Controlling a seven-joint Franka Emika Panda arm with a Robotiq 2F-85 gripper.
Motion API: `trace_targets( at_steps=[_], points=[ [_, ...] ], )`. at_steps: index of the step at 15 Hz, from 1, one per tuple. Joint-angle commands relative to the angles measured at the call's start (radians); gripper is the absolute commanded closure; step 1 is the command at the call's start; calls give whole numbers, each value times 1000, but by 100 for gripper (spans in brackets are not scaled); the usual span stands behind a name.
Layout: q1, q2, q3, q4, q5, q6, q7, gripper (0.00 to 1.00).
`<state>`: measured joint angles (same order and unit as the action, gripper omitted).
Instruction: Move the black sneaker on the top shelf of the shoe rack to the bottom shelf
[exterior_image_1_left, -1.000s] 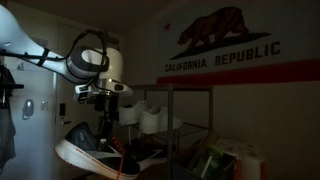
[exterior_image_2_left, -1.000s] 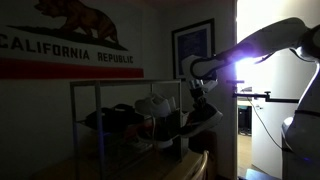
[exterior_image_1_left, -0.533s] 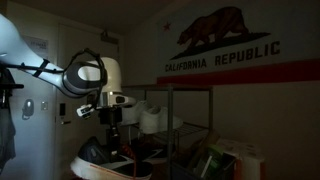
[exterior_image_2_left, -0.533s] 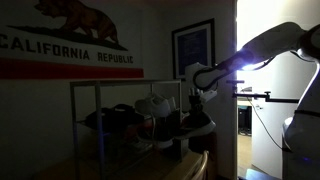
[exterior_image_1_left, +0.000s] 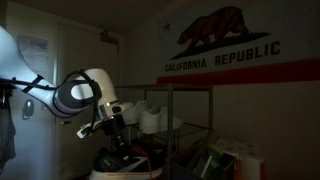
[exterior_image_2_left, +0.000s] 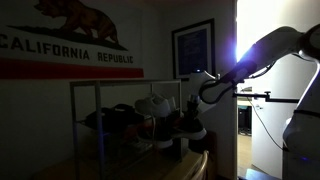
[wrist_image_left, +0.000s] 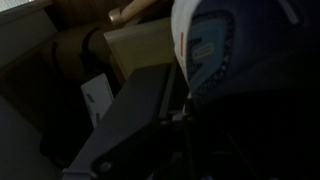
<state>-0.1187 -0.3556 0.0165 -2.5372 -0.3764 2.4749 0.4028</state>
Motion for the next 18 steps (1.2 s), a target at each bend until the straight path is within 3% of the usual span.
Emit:
trace_targets(
  at_steps=[1,8,14,18],
  points=[
    [-101,-25,70,-61,-129,155,170,93],
    [-240,46,188,-26,-394,284,513,93],
    [-268,179,260,75,-580,279,724,93],
    [-268,277,266,174,-719,269,861,93]
  ],
)
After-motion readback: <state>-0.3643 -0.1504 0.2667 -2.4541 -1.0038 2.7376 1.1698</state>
